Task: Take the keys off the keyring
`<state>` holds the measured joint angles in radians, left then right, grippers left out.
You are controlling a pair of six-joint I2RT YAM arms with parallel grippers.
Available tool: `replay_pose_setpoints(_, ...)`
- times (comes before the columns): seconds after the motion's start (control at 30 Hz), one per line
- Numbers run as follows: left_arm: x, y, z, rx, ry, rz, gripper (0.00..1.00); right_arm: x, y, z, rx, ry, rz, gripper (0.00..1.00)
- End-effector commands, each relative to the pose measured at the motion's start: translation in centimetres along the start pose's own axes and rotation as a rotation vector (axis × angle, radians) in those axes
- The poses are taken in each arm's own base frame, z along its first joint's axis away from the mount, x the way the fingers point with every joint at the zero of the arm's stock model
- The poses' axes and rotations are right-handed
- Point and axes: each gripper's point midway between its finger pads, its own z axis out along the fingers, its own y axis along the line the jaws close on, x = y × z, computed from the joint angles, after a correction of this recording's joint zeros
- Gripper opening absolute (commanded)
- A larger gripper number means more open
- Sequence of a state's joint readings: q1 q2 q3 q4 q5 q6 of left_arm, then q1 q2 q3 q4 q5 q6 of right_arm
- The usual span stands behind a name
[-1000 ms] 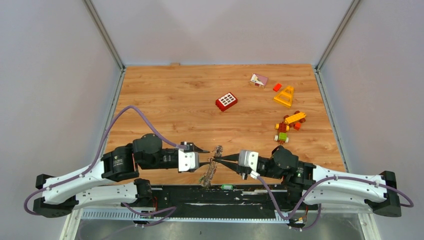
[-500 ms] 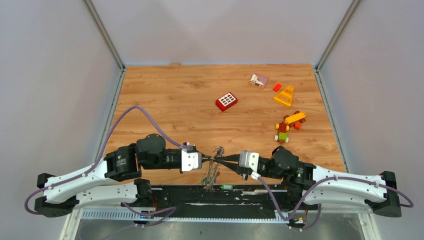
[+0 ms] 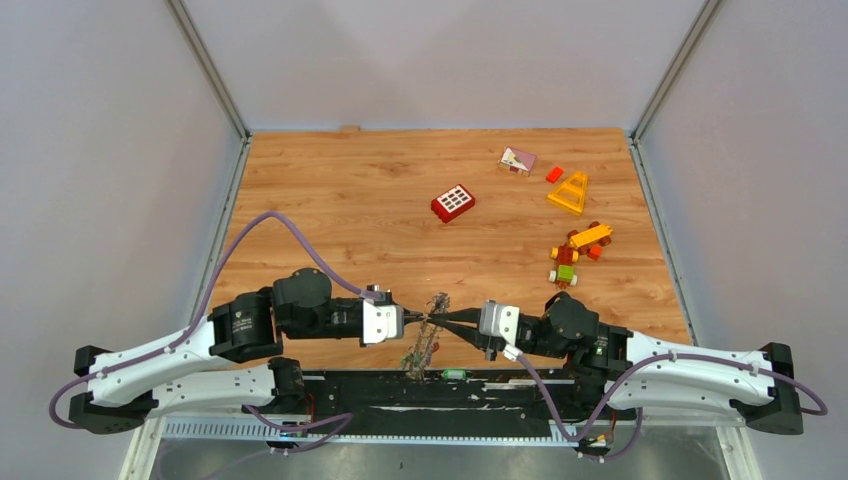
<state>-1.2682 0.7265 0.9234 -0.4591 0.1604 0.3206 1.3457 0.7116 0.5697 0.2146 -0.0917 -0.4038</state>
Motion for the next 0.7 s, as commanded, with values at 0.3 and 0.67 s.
replay_pose_setpoints(0.3, 0.15, 0.52, 0.00, -0.027, 0.015, 0.005, 0.03, -4.40, -1.26, -0.40, 0.040, -0.159, -0.029, 0.00)
replay_pose_setpoints(0.67, 0.27, 0.56, 0.01, -0.029, 0.020, 0.005, 0.09, -4.35, -1.17, -0.45, 0.039, -0.164, -0.027, 0.00)
